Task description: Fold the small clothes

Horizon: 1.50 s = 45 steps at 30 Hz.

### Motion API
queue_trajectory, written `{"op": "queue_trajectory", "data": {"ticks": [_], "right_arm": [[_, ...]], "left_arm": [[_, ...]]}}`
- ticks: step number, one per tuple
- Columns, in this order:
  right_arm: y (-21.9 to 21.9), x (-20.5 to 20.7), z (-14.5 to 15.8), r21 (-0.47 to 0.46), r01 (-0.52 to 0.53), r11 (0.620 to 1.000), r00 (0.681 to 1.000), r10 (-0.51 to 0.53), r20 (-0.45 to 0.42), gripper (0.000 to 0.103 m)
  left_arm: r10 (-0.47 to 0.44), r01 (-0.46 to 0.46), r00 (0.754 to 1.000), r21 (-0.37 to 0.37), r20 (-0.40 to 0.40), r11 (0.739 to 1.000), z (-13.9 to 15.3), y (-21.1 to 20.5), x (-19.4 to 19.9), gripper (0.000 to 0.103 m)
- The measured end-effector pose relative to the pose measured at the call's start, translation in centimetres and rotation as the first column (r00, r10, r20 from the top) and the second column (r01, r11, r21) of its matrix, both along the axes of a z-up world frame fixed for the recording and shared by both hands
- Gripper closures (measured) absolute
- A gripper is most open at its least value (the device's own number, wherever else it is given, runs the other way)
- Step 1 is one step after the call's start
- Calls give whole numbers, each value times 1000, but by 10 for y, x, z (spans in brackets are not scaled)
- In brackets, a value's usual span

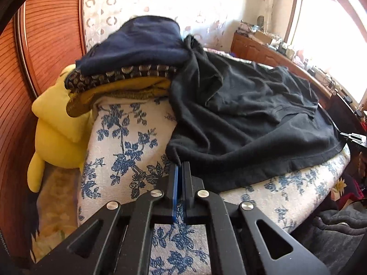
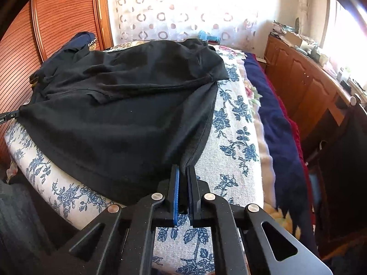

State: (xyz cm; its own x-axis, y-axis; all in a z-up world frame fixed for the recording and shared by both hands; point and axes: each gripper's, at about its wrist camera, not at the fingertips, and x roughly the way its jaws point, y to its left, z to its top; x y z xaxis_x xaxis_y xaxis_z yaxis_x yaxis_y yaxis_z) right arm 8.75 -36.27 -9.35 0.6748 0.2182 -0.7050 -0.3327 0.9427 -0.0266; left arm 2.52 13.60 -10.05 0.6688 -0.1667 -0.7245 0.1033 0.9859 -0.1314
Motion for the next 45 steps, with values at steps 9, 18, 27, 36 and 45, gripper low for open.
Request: {"op": "queue_trajectory", "data": {"ticks": [9, 18, 27, 36, 45], "right_arm": [[-11, -20, 22, 20, 1, 1000, 998, -2, 56, 97], [-11, -21, 9, 23, 13, 1000, 1000, -13, 5, 97], [-17, -25, 28, 59, 33, 998, 998, -36, 53, 91], [10, -16, 48, 92, 8, 996, 992, -19, 123, 46], [43, 59, 27, 141, -4, 990, 1000, 5, -4, 46]], "left_arm": [[-14, 13, 998, 14, 56, 1000, 39, -4, -33, 100], [-14, 16, 999, 60, -32, 998, 15, -10, -26, 99], [-24, 23, 999, 23, 30, 999, 27, -10, -31, 63], [-29, 28, 997, 21, 72, 999, 39, -25, -13, 24], [-57, 56, 998, 28, 35, 998, 26, -46, 17, 24]]}}
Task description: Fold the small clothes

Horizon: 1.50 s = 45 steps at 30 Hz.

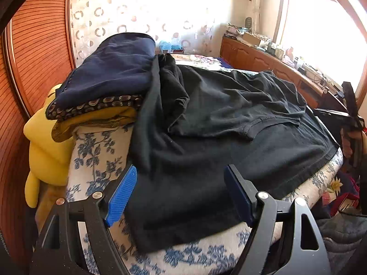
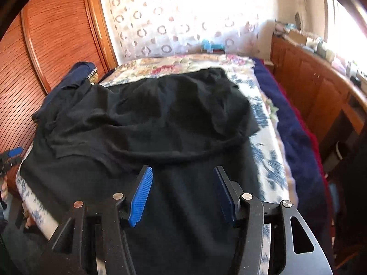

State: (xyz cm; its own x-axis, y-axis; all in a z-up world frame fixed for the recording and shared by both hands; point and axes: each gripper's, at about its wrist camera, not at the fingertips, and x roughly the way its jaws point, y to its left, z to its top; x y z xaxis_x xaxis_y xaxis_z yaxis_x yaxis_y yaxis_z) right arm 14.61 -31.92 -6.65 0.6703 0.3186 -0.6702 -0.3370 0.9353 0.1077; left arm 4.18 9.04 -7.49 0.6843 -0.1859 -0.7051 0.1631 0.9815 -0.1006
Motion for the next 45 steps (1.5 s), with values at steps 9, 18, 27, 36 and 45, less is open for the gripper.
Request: {"op": "queue_trajectory", "data": {"ticks": [9, 18, 27, 36, 45], "right_arm": [[8, 54, -18, -81, 79, 994, 994, -84, -64, 46], [20, 46, -28, -132, 96, 986, 995, -98, -3, 46], [20, 44, -29, -135, 95, 986, 995, -96, 0, 45], [21, 44, -28, -135, 95, 986, 995, -95, 0, 44], [20, 44, -29, -135, 94, 986, 996, -94, 1, 44]], "left_arm": [[-15, 15, 1000, -2, 15, 1000, 3, -12, 17, 24], [-37, 37, 999, -11, 36, 999, 15, -19, 57, 40], [-13, 16, 999, 77, -38, 997, -2, -25, 104, 57], [-1, 8, 998, 116, -60, 993, -16, -23, 122, 94], [73, -74, 996, 18, 56, 997, 13, -3, 101, 96]]}}
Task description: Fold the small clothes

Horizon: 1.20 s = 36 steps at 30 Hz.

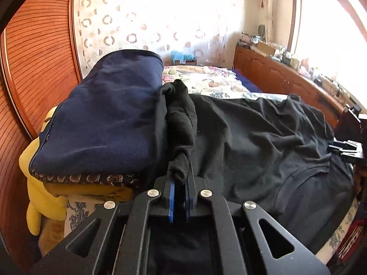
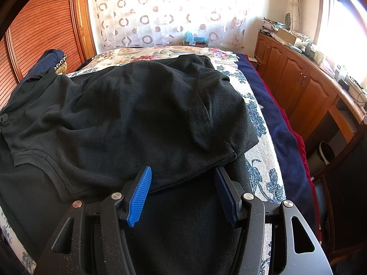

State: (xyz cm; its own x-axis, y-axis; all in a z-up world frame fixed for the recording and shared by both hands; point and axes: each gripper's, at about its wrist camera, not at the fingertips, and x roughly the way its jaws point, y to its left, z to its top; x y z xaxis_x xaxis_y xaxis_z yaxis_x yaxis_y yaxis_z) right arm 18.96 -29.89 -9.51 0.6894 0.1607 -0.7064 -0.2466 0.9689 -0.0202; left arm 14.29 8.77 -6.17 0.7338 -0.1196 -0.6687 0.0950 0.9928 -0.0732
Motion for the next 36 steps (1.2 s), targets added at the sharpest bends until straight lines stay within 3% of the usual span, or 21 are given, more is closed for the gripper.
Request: {"op": "queue_trajectory", "data": {"ticks": [6, 12, 15, 18, 20, 21, 24, 31, 36], "right_arm": [[-3, 2, 2, 13, 16, 1000, 1000, -16, 0, 44], [-17, 5, 3, 103, 48, 994, 999, -47, -12, 44], [-12, 8, 2, 77, 51, 996, 999, -50, -16, 46], [-1, 10, 3, 3, 42, 999, 999, -42, 0, 69], [8, 12, 4, -3, 12, 1000, 1000, -12, -6, 93], [12, 13, 4, -23, 4, 1000, 1000, -4, 0, 98], [22, 4, 12, -62, -34, 998, 997, 38, 65, 101], [13, -36, 59, 9, -63, 998, 974, 60, 220, 101], [-4, -69, 82, 42, -85, 995, 961, 71, 266, 101]], "left_arm": [[1, -1, 1000, -15, -3, 1000, -3, -1, -1, 96], [-1, 0, 1000, -17, -5, 1000, -4, -2, -2, 96], [-7, 7, 1000, -20, 4, 1000, -4, -2, -3, 96], [-4, 4, 1000, -17, 13, 1000, -3, -4, -4, 96], [-5, 6, 1000, -27, 25, 1000, 0, -5, -5, 96], [-6, 7, 999, -31, 36, 1000, 3, -5, -7, 96], [0, 4, 997, -43, 78, 999, 14, -4, -15, 96], [0, 17, 985, -99, 172, 995, 51, 5, -46, 97], [3, 25, 978, -131, 208, 991, 64, 15, -67, 97]]}}
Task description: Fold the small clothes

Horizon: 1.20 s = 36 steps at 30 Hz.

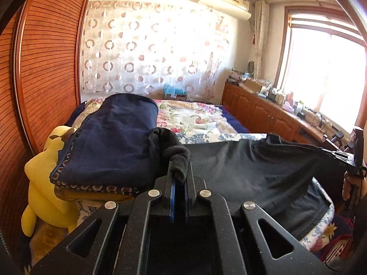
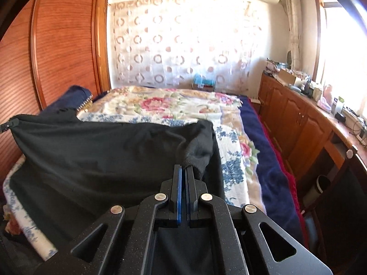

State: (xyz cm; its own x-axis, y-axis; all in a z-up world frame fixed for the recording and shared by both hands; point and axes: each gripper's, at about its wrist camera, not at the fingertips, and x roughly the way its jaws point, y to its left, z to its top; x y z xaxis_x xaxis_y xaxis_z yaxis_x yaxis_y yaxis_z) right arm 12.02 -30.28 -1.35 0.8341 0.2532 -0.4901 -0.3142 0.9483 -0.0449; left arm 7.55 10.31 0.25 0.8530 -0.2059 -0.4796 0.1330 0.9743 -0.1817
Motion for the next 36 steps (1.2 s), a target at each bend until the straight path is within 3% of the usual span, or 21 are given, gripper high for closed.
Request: {"op": "queue_trajectory", "data": {"ticks": [6, 10, 15, 20, 25, 27, 30, 32, 34, 36], "right_arm": [[-14, -38, 10, 13, -25, 1000, 1000, 25, 10, 101], [-21, -56, 3, -2, -32, 999, 999, 32, -2, 101], [-23, -54, -21, 2, -31, 1000, 995, 31, -90, 101], [-26, -39, -52, 11, -24, 1000, 983, 26, -184, 101], [-24, -33, -52, 13, -14, 1000, 979, 17, -203, 101], [-22, -40, -45, 8, -11, 1000, 982, 13, -191, 101], [-19, -46, -43, -4, -1, 1000, 986, 0, -165, 90], [-17, -51, -41, -18, 15, 1000, 990, -17, -139, 74], [-14, -53, -37, -25, 26, 999, 993, -29, -116, 62], [-11, -56, -38, -15, 16, 1000, 994, -17, -107, 59]], "left_arm": [[-1, 1, 1000, -37, 11, 999, 5, 14, -30, 97], [13, -14, 1000, -35, -27, 999, -11, 19, -46, 97], [23, -29, 993, -49, -120, 998, -46, 22, -51, 97], [42, -45, 975, -9, -216, 999, -80, 21, -48, 96], [46, -48, 966, -2, -253, 999, -89, 19, -46, 96], [51, -50, 966, 10, -255, 999, -90, 18, -47, 91], [57, -54, 966, 19, -252, 998, -90, 18, -47, 75], [55, -52, 969, 16, -241, 999, -89, 20, -48, 60], [52, -49, 971, 17, -234, 999, -87, 22, -49, 60], [56, -50, 971, 32, -232, 998, -86, 23, -49, 59]]}}
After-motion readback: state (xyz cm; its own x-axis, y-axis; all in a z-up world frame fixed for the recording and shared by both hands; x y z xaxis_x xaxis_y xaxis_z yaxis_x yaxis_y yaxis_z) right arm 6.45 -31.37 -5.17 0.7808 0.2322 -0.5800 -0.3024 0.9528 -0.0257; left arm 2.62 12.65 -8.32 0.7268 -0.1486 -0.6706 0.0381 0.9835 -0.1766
